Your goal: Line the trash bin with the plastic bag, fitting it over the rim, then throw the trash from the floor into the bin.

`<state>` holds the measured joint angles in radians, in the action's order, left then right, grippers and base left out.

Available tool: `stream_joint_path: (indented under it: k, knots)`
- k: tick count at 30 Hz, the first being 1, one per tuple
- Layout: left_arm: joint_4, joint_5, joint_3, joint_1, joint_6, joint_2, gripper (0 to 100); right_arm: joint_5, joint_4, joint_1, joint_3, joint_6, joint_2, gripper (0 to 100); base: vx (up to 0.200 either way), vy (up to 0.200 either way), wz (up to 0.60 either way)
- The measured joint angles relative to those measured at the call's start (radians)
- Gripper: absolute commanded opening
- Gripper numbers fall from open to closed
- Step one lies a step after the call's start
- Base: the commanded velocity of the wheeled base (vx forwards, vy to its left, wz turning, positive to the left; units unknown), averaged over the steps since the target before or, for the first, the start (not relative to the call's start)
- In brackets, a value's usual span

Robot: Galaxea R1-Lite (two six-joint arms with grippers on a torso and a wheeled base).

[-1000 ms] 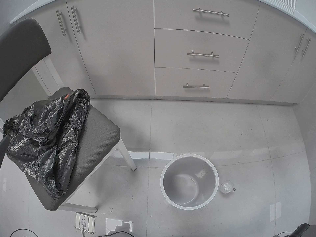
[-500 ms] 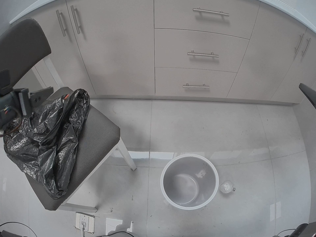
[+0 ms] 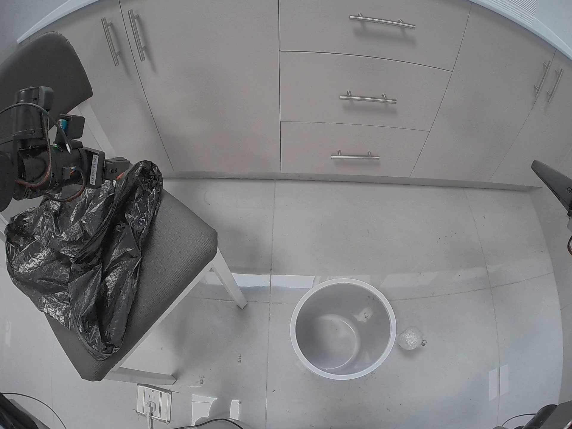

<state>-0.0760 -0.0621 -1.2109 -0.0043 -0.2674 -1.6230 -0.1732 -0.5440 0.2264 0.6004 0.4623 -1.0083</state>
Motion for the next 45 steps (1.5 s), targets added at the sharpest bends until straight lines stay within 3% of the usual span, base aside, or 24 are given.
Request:
stream_joint_path:
  k: [43, 44, 45]
  knots:
    - [-0.106, -0.025, -0.087, 0.025, -0.011, -0.268, 100, 0.0, -0.009, 0.0, -0.013, 0.003, -0.014, 0, 0.0, 0.0, 0.0]
    - [-0.109, -0.024, -0.087, 0.025, -0.011, -0.27, 0, 0.0, -0.009, 0.0, -0.013, 0.003, -0.014, 0, 0.0, 0.0, 0.0]
    - [-0.109, -0.025, -0.087, 0.025, -0.01, -0.273, 0, 0.0, -0.009, 0.0, -0.014, 0.003, -0.013, 0, 0.0, 0.0, 0.0]
